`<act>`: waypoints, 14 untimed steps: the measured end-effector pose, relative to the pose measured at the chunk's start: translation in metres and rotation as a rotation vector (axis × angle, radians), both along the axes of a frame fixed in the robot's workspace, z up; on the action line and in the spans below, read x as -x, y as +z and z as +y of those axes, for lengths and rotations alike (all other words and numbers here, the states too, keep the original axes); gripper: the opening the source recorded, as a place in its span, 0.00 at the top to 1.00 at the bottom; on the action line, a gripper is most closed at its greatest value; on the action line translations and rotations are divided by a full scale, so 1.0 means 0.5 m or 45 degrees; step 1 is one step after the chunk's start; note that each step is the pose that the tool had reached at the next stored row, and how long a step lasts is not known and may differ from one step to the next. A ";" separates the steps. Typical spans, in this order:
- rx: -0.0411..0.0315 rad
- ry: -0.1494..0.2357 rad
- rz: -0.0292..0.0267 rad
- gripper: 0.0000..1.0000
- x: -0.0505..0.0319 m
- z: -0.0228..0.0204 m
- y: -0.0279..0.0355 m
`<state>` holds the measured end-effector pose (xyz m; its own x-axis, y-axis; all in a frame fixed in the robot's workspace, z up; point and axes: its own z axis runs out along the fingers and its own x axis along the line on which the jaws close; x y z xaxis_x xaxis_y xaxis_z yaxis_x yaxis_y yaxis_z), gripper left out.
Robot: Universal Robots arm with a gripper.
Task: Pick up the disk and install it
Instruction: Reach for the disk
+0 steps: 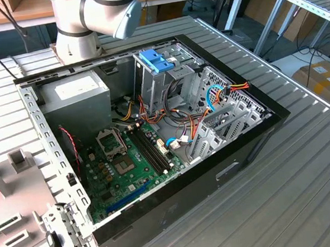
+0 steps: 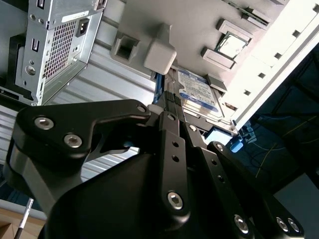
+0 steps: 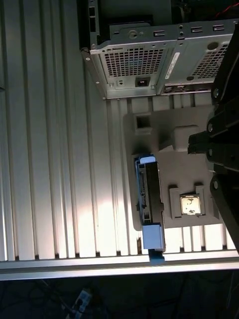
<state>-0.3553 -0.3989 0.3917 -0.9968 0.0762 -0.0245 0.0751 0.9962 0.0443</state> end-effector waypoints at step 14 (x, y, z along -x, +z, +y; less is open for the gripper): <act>0.0000 0.000 0.0000 0.89 0.030 0.0000 0.000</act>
